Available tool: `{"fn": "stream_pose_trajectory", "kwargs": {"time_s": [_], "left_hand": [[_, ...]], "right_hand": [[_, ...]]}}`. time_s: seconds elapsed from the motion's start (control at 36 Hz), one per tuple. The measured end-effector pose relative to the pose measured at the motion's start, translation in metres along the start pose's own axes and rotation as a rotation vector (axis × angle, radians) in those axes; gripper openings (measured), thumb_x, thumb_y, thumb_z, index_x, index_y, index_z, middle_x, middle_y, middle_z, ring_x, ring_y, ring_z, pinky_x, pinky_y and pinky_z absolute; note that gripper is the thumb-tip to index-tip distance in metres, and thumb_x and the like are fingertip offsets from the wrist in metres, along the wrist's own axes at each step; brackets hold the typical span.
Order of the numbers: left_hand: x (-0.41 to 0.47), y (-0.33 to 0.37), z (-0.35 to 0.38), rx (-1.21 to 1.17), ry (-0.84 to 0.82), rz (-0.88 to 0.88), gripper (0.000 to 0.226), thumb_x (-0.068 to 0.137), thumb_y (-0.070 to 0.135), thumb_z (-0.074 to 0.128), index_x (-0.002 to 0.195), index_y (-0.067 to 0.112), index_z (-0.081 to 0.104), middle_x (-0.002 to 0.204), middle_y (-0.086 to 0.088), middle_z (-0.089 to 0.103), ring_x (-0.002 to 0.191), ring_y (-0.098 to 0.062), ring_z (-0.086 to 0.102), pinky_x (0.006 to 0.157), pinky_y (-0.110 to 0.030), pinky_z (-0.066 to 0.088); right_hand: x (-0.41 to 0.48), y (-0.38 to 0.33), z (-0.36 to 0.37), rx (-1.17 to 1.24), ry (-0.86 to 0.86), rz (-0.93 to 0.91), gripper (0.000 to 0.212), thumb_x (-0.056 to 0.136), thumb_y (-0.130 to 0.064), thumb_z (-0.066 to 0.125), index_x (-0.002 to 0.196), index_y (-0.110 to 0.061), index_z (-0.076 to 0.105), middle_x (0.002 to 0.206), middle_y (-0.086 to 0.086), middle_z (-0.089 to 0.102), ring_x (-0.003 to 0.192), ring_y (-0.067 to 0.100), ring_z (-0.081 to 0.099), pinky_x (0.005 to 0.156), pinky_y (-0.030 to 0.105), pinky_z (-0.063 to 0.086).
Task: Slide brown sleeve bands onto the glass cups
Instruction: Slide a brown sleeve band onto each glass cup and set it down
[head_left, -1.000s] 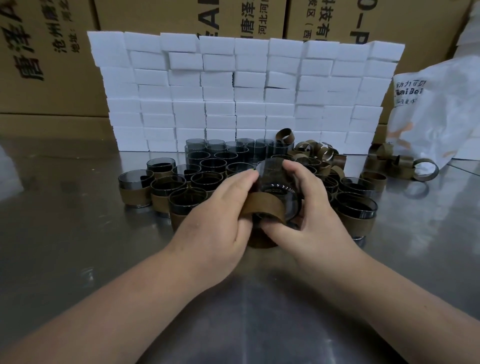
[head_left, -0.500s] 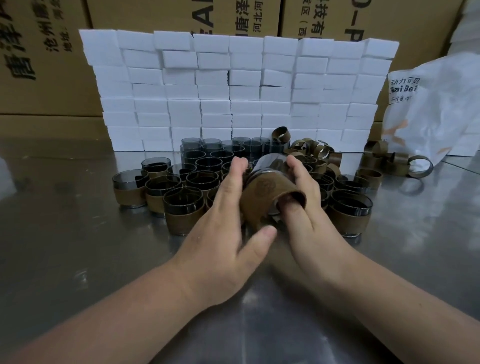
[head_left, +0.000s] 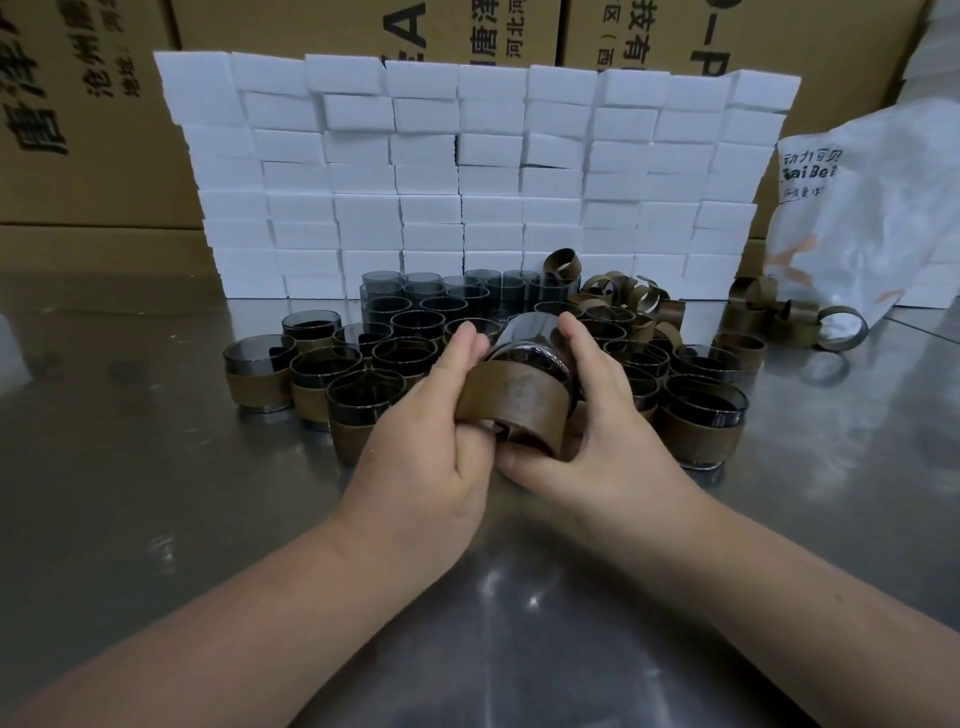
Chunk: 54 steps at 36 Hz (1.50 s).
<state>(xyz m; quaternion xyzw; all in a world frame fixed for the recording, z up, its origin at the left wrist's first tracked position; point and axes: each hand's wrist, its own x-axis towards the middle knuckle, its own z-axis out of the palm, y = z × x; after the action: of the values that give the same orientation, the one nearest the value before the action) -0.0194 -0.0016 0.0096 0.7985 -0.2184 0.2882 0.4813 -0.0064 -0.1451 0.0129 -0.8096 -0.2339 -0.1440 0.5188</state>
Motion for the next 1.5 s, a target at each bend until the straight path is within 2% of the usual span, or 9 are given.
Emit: {"fn": "stream_pose_trajectory", "kwargs": {"time_s": [0.17, 0.28, 0.39, 0.5, 0.61, 0.69, 0.86, 1.17, 1.5], "left_hand": [[0.002, -0.005, 0.000, -0.005, 0.002, -0.059, 0.067, 0.074, 0.021, 0.029, 0.142, 0.020, 0.034, 0.125, 0.022, 0.041, 0.117, 0.018, 0.031, 0.093, 0.007, 0.019], [0.002, -0.001, -0.002, -0.010, -0.005, -0.011, 0.049, 0.084, 0.030, 0.032, 0.133, 0.035, 0.027, 0.119, 0.032, 0.037, 0.118, 0.017, 0.032, 0.093, 0.005, 0.022], [0.003, -0.001, -0.005, -0.002, 0.029, 0.020, 0.048, 0.087, 0.040, 0.034, 0.132, 0.024, 0.041, 0.111, 0.031, 0.043, 0.106, 0.020, 0.042, 0.085, 0.005, 0.029], [0.004, -0.004, -0.007, 0.023, 0.064, 0.063, 0.051, 0.088, 0.042, 0.035, 0.127, 0.015, 0.052, 0.105, 0.029, 0.049, 0.098, 0.023, 0.047, 0.081, 0.004, 0.032], [0.005, -0.007, -0.007, 0.008, 0.096, 0.060, 0.037, 0.088, 0.049, 0.040, 0.119, 0.030, 0.048, 0.105, 0.028, 0.051, 0.104, 0.009, 0.049, 0.085, 0.000, 0.035], [0.007, -0.007, -0.008, -0.006, 0.102, 0.095, 0.033, 0.086, 0.049, 0.035, 0.112, 0.036, 0.048, 0.103, 0.026, 0.054, 0.100, 0.011, 0.052, 0.084, -0.002, 0.038], [0.009, -0.006, -0.013, 0.008, 0.116, 0.170, 0.019, 0.088, 0.045, 0.037, 0.104, 0.046, 0.047, 0.095, 0.030, 0.057, 0.092, 0.020, 0.053, 0.079, -0.002, 0.038], [0.014, -0.009, -0.015, -0.019, 0.118, 0.190, 0.039, 0.085, 0.065, 0.034, 0.110, 0.039, 0.051, 0.096, 0.031, 0.058, 0.093, 0.017, 0.055, 0.081, -0.007, 0.042], [0.015, -0.010, -0.013, -0.168, 0.152, 0.040, 0.010, 0.078, 0.035, 0.054, 0.089, 0.034, 0.055, 0.082, 0.022, 0.061, 0.078, 0.015, 0.059, 0.069, -0.003, 0.042]], "right_hand": [[-0.001, -0.003, -0.003, -0.093, -0.037, -0.036, 0.110, 0.056, -0.046, 0.070, 0.146, -0.040, 0.006, 0.135, -0.026, 0.018, 0.107, -0.039, 0.020, 0.082, -0.012, 0.021], [0.000, -0.004, -0.003, 0.058, -0.034, 0.026, 0.118, 0.048, -0.052, 0.070, 0.146, -0.041, 0.004, 0.140, -0.029, 0.032, 0.122, -0.013, 0.041, 0.105, 0.018, 0.035], [-0.002, -0.007, -0.004, 0.151, -0.021, -0.015, 0.099, 0.051, -0.045, 0.071, 0.136, -0.046, 0.020, 0.093, -0.058, 0.044, 0.101, -0.009, 0.059, 0.092, 0.028, 0.047], [-0.002, -0.012, -0.005, 0.157, -0.014, -0.005, 0.062, 0.054, -0.045, 0.069, 0.104, -0.059, 0.035, 0.097, -0.051, 0.051, 0.096, -0.005, 0.063, 0.088, 0.027, 0.049], [-0.002, -0.012, -0.005, 0.155, 0.003, 0.025, 0.078, 0.050, -0.049, 0.068, 0.121, -0.056, 0.037, 0.107, -0.036, 0.059, 0.101, 0.002, 0.062, 0.094, 0.033, 0.048], [-0.003, -0.014, -0.006, 0.163, 0.011, 0.057, 0.100, 0.053, -0.040, 0.073, 0.143, -0.037, 0.028, 0.097, -0.013, 0.070, 0.086, 0.001, 0.066, 0.081, 0.024, 0.049], [-0.005, -0.019, -0.011, 0.211, 0.013, 0.063, 0.088, 0.072, -0.009, 0.072, 0.146, -0.021, 0.026, 0.050, -0.024, 0.057, 0.050, -0.007, 0.054, 0.051, 0.002, 0.036], [-0.002, -0.021, -0.006, 0.293, 0.023, 0.112, 0.084, 0.073, -0.002, 0.065, 0.146, -0.023, 0.029, 0.066, -0.016, 0.068, 0.083, 0.002, 0.065, 0.074, 0.016, 0.051], [-0.003, -0.022, -0.008, 0.298, 0.034, 0.131, 0.079, 0.075, 0.005, 0.063, 0.143, -0.024, 0.034, 0.056, -0.008, 0.065, 0.047, 0.002, 0.048, 0.047, 0.011, 0.040]]}}
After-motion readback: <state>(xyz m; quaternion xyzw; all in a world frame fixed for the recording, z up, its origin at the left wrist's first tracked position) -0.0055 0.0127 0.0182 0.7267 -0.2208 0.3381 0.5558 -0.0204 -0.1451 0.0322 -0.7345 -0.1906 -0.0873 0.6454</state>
